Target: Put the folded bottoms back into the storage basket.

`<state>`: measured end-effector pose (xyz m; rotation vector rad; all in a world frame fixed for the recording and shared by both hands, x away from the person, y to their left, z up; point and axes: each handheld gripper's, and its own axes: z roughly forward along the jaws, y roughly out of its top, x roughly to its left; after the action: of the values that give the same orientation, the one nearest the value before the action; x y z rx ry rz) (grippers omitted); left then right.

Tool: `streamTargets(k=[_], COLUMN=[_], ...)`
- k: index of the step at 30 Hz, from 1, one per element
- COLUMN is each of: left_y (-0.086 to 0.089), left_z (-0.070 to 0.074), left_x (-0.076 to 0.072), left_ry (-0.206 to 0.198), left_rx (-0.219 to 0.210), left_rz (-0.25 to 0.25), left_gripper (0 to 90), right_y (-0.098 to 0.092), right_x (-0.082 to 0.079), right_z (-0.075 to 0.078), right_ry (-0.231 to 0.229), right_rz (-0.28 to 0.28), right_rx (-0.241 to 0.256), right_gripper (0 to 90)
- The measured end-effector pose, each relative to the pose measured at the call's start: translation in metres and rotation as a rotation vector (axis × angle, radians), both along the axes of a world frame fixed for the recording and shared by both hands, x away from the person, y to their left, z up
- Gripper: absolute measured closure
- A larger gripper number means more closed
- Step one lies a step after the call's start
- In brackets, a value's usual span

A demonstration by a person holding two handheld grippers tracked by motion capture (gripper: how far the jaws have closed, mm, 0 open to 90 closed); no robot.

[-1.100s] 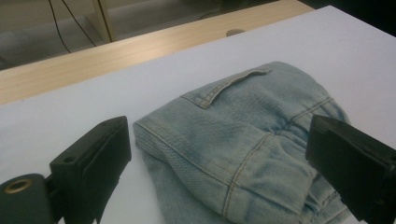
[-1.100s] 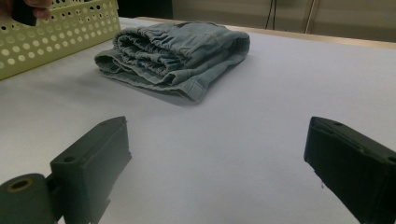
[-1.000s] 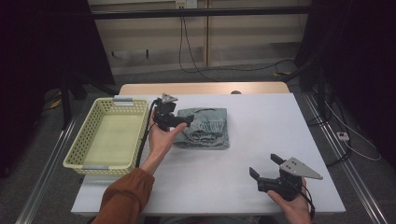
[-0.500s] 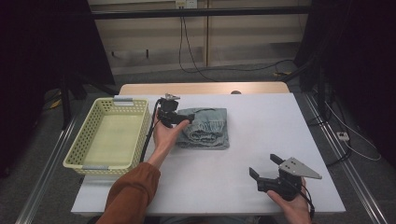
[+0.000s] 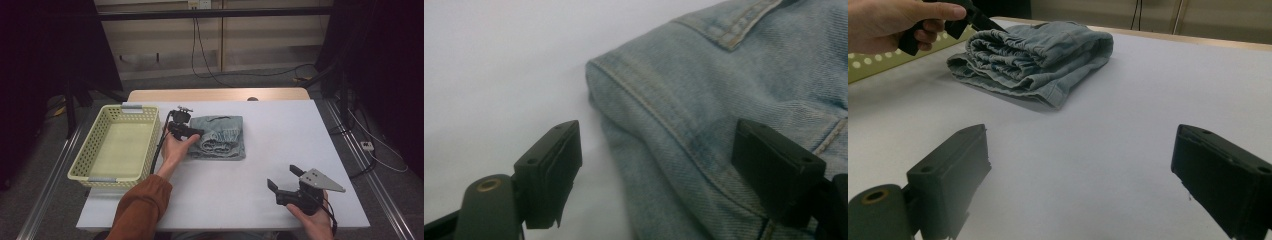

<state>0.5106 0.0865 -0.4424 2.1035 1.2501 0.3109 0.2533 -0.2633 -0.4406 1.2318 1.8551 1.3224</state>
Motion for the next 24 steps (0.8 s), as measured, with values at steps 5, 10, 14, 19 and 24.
streamTargets(k=[5, 10, 14, 19, 24], left_y=[0.0083, 0.0071, 0.0063, 0.0060, 0.0010], left_z=[-0.0082, -0.0081, -0.0078, -0.0067, -0.0067], left_x=[0.0018, -0.0006, -0.0017, -0.0004, -0.0030], left_ry=[0.085, 0.102, 0.124, 0.184, 0.189], left_rx=[-0.068, -0.068, -0.088, -0.143, -0.150], left_rz=[0.039, 0.044, 0.046, 0.020, 0.020], left_gripper=[21.8, 26.9, 31.5, 43.7, 47.1], right_y=[0.0003, 0.0009, 0.0019, 0.0028, 0.0039], right_x=[0.0000, 0.0004, 0.0003, 0.0023, 0.0029], right_z=[-0.0001, -0.0004, -0.0003, -0.0008, -0.0009], right_ry=[0.001, 0.003, 0.002, 0.005, 0.007], right_rz=[0.000, 0.003, 0.005, 0.012, 0.013], right_rx=[0.000, -0.006, -0.008, -0.014, -0.013], right_gripper=[8.8, 9.4, 9.7, 9.8, 9.9])
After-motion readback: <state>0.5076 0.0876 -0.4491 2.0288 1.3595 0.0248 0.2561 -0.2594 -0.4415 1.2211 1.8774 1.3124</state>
